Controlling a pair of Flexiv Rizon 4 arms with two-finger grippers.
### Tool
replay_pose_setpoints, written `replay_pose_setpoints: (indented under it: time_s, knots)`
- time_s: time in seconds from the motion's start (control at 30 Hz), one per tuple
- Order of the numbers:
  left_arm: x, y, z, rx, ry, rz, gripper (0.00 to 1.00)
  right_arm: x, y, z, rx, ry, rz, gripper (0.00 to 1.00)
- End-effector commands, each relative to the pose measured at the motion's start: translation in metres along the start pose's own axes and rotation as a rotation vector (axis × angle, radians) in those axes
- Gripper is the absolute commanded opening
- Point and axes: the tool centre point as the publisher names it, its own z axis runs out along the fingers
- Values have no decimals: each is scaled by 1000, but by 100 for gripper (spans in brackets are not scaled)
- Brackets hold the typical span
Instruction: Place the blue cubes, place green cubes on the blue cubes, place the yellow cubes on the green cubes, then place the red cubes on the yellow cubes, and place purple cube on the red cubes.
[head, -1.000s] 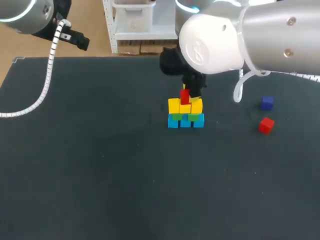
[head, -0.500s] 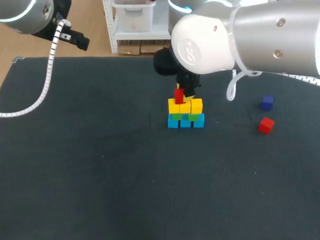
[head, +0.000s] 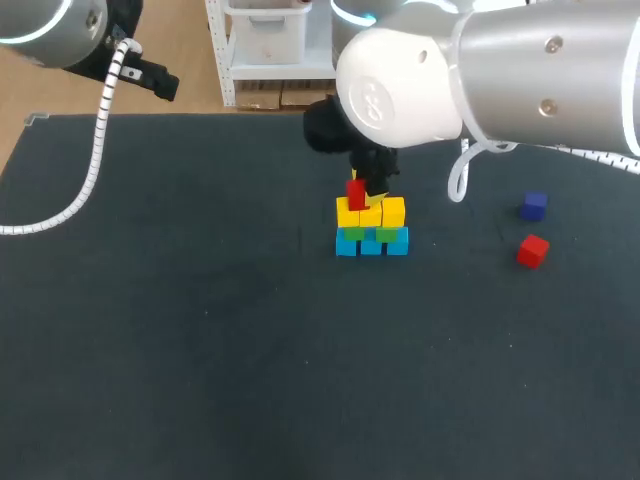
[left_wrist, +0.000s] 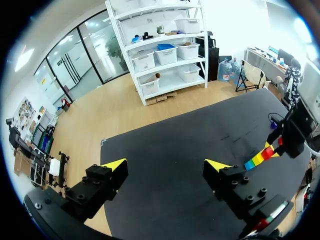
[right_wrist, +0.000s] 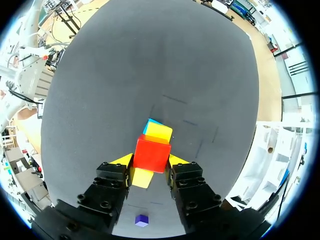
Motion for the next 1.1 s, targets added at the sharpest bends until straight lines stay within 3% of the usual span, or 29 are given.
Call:
replay_pose_setpoints:
  time_s: [0.03,0.67,0.97,1.03,1.07,1.1]
  knots:
    - [0,1,-1,2,0,2,100,-1,1,-1,1,0,2,38]
    - [0,1,-1,2,0,2,100,2,2,3,-2,2,14,39]
    - [0,1,-1,2,0,2,100,1,1,3,4,-1,10,45]
    - [0,1,-1,2,0,2,100,1,1,3,4,0,10,49]
    - [0,1,-1,2,0,2,100,1,1,3,5,0,11,61]
    - [0,1,-1,2,0,2,100,1,1,3,5,0,11,80]
